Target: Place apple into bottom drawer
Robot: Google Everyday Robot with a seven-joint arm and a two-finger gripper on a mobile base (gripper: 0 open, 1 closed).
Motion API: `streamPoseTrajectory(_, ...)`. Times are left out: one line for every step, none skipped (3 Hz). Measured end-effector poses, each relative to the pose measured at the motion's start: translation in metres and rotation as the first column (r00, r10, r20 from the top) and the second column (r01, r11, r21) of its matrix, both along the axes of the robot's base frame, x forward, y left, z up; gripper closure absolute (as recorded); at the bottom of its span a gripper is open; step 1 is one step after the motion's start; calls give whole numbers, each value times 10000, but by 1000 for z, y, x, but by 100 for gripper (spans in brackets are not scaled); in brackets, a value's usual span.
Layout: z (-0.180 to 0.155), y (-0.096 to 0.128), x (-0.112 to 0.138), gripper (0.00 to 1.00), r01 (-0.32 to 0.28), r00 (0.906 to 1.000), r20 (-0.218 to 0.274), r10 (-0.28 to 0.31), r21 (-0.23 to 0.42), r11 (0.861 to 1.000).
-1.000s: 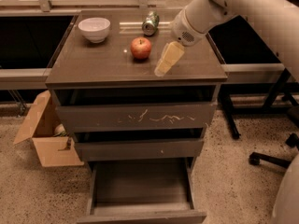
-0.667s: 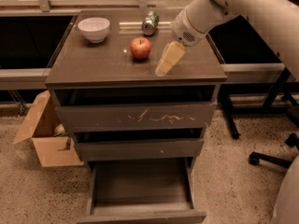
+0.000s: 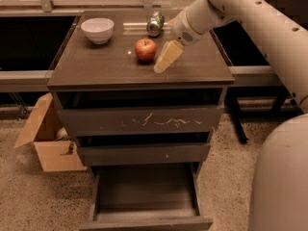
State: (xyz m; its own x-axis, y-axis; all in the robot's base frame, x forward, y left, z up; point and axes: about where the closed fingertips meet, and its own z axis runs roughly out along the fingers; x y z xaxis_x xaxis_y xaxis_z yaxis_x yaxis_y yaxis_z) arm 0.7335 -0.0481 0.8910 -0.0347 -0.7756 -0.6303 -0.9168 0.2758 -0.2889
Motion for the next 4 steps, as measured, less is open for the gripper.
streamPoseTrajectory(-4,11,23,0,-152,9999,89,145,915,9957)
streamPoseTrajectory(-13,28,44,0,-240,9997,12,242,1848,9825)
streamPoseTrajectory(-21,38,55,0,-128,9998,-90,153,2304,9730)
streamPoseTrajectory(-31,42,67,0,288,9995,-223,-234,2855,9579)
